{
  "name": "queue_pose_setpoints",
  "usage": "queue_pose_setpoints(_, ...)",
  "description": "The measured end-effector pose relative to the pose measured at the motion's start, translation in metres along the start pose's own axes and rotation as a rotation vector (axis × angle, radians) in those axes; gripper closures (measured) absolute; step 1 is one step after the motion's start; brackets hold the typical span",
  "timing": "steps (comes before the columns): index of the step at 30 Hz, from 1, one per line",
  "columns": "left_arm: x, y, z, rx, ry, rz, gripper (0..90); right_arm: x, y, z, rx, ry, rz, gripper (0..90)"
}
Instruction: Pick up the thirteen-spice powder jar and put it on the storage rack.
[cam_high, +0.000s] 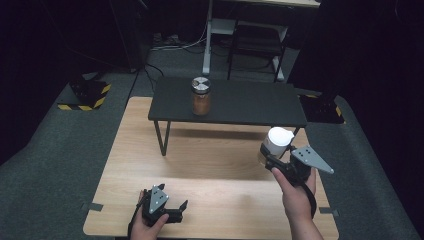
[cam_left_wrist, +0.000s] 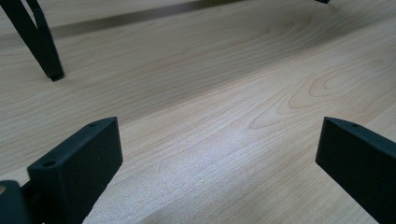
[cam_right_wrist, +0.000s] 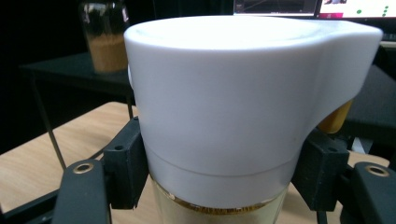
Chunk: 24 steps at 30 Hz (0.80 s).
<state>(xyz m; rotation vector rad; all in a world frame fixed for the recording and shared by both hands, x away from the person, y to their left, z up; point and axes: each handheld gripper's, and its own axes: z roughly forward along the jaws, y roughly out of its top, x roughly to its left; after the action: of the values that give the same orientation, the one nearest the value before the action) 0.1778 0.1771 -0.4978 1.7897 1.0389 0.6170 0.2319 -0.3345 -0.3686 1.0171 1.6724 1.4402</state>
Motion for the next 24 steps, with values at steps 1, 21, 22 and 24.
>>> queue_pose_setpoints(1, 0.0, 0.0, 0.0, 0.0, 0.0, 0.0, 0.7, 0.0, 0.005, 0.003, -0.003, -0.002, -0.001, 30.4)
queue_pose_setpoints(21, 0.004, -0.001, -0.001, -0.002, -0.013, -0.02, 0.7, 0.0, 0.059, 0.047, -0.049, -0.031, -0.017, 30.4)
queue_pose_setpoints(22, 0.004, -0.001, -0.001, -0.003, -0.013, -0.021, 0.7, -0.001, 0.062, 0.05, -0.048, -0.031, -0.013, 30.4)
queue_pose_setpoints(24, 0.004, -0.001, -0.001, -0.004, -0.014, -0.021, 0.7, -0.001, 0.066, 0.057, -0.047, -0.034, -0.01, 30.4)
